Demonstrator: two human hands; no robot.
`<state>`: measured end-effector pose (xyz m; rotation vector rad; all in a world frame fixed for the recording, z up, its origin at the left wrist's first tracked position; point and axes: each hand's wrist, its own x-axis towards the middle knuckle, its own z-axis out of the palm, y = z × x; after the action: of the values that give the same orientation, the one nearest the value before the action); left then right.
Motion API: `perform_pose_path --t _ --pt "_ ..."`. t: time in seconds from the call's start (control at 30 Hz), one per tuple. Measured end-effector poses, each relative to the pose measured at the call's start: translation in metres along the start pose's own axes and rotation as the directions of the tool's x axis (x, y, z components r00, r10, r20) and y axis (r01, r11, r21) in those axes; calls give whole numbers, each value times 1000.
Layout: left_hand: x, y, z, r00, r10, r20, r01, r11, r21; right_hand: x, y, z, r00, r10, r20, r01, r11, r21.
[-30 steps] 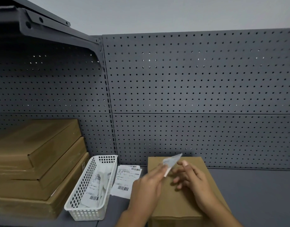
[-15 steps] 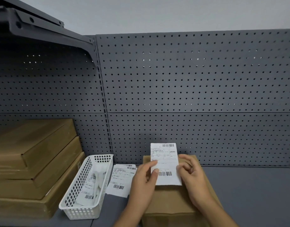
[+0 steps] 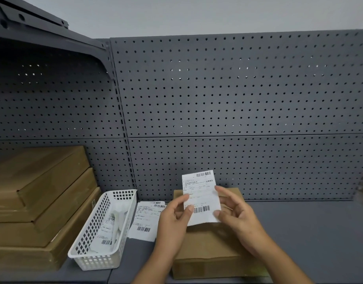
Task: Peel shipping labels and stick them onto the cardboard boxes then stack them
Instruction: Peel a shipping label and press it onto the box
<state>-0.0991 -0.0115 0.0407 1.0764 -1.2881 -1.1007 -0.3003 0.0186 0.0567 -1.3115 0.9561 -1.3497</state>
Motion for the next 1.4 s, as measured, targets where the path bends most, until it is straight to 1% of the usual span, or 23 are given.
perform_pose_path --t 0.03,0.1,0.17,0.23,0.27,0.3,0.37,0.43,0.53,0.6,0.7,0.8,0.9,1.1,1.23,1.4 --pt "2 -4 1 1000 -1 16 0 999 34 0 1 -2 1000 6 -25 -5 1000 8" --pt "3 -10 5 997 78 25 -81 966 247 1 3 -3 991 2 -130 -4 1000 -17" --pt "-1 -11 11 977 203 66 -211 872 442 3 8 -6 976 12 -216 -18 1000 -25" --pt "-7 -6 18 944 296 147 -327 775 541 3 10 -8 972 18 -235 -23 1000 -17" --pt "-9 -5 22 932 309 187 -360 744 563 3 11 -8 975 11 -224 -16 1000 -23" --pt "-11 -5 26 928 304 216 -372 742 558 3 12 -9 979 6 -203 -10 1000 -19" --pt "-12 -8 30 939 252 233 -338 798 498 1 13 -10 986 19 -163 -12 999 41" --pt "-12 -13 33 945 252 207 -322 819 475 -1 12 -10 992 30 -123 -18 995 98" --pt "-13 -17 34 956 241 166 -289 860 420 -3 12 -10 999 -1 -34 6 991 134" --pt "-14 -17 33 967 207 151 -248 906 343 -2 14 -10 1000 5 -19 -2 988 157" --pt "-16 -14 31 970 171 173 -213 941 264 -1 13 -7 999 18 -39 -14 995 99" --pt "-17 -10 29 959 152 238 -211 946 246 -1 12 -5 999 12 -34 -9 996 89" --pt "-19 -7 28 947 177 267 -251 928 274 -1 11 -4 999 10 -45 -5 994 112" --pt "-22 -6 29 943 177 283 -256 928 271 -1 12 -4 999 16 -48 -11 994 108" --pt "-23 -10 30 934 201 296 -289 911 294 0 15 -7 999 21 -43 -17 996 91" --pt "-20 -11 29 938 227 262 -295 920 257 0 15 -6 997 29 -66 -23 996 88"
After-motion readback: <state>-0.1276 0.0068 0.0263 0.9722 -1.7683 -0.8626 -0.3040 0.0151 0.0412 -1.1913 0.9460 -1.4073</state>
